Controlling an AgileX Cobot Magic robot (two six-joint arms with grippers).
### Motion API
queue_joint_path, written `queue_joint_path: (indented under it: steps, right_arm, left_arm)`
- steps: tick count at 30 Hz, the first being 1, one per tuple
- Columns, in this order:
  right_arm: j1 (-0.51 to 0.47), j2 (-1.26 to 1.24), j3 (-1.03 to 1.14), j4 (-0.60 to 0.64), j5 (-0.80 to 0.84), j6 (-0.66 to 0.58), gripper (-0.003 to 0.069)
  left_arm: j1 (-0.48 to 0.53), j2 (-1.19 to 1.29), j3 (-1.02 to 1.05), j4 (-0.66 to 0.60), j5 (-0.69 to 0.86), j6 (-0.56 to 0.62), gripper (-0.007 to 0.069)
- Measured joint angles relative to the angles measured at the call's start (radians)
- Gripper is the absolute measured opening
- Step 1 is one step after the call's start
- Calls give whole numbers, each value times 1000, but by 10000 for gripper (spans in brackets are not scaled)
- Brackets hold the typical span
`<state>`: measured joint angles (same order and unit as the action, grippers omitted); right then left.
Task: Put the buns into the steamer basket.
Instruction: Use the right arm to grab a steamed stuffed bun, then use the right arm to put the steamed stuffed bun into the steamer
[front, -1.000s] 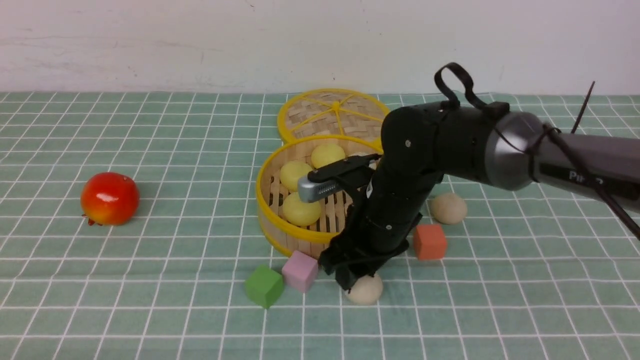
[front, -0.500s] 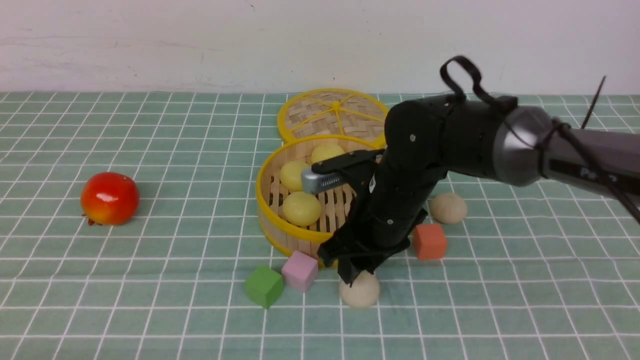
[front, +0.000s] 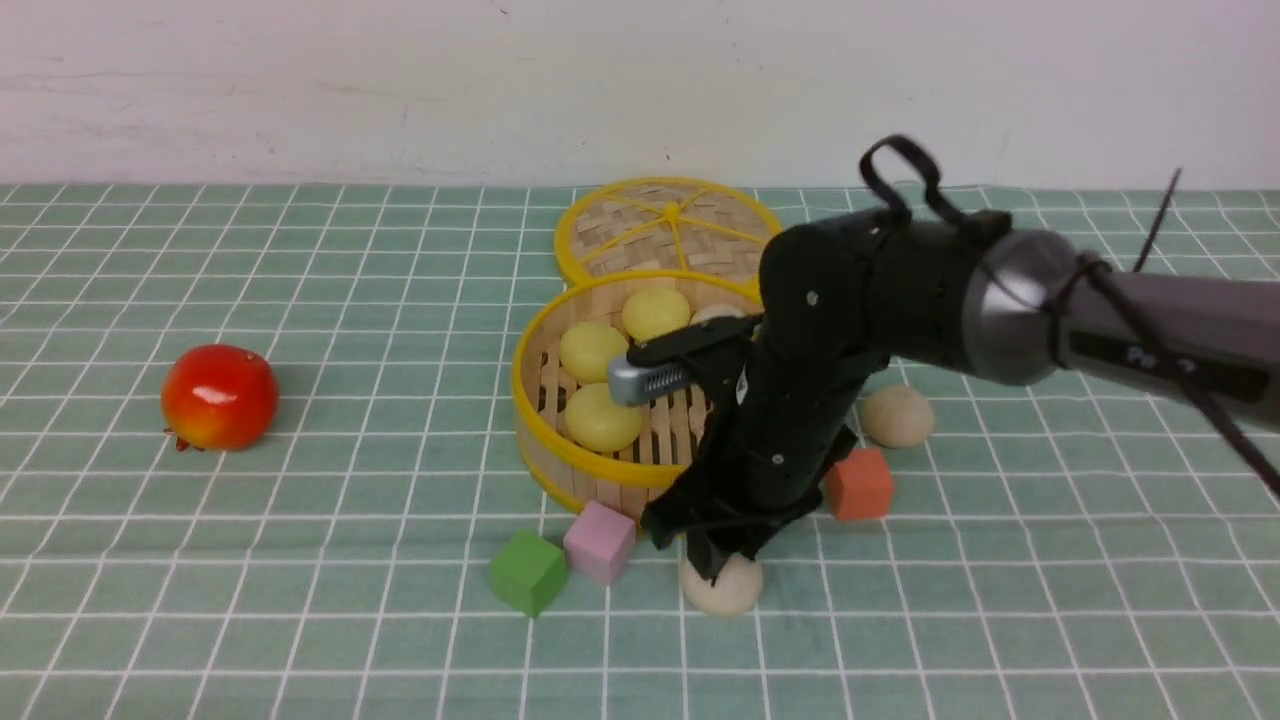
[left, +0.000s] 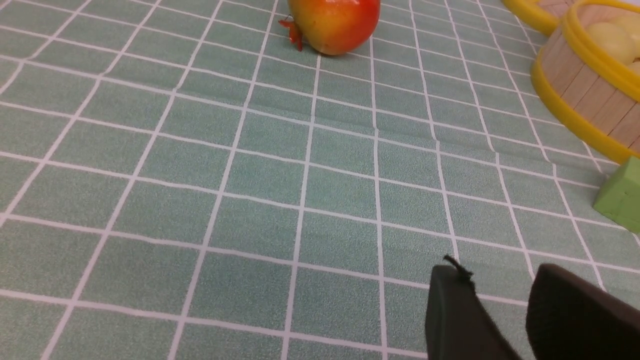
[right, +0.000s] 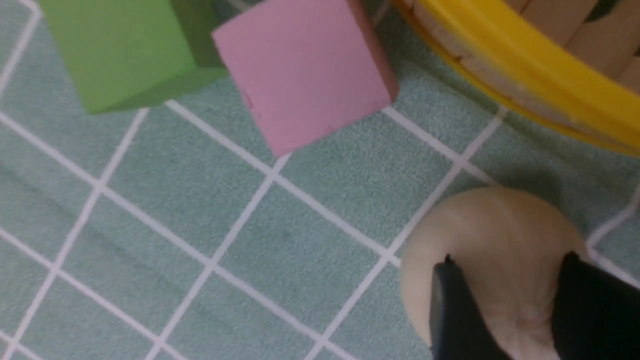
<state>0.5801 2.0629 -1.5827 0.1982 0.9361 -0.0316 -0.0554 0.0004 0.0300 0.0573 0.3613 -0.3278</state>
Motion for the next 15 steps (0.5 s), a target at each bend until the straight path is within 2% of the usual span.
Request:
queue_joint_path:
  steps: [1,6,12,15]
  right_arm:
    - [0,3,0,0,-1,0,265]
    - [0,-2,-14,-7,19,-1,31]
    - [-2,-63,-155,-23,162,-12,10]
    - [-16,-91,-283,-21,159,-20,10]
  left_arm:
    - [0,0,0,0,0,0,217]
    - [0,0,0,0,0,0,222]
    - [0,0,0,0,0,0,228]
    - [0,0,0,0,0,0,231]
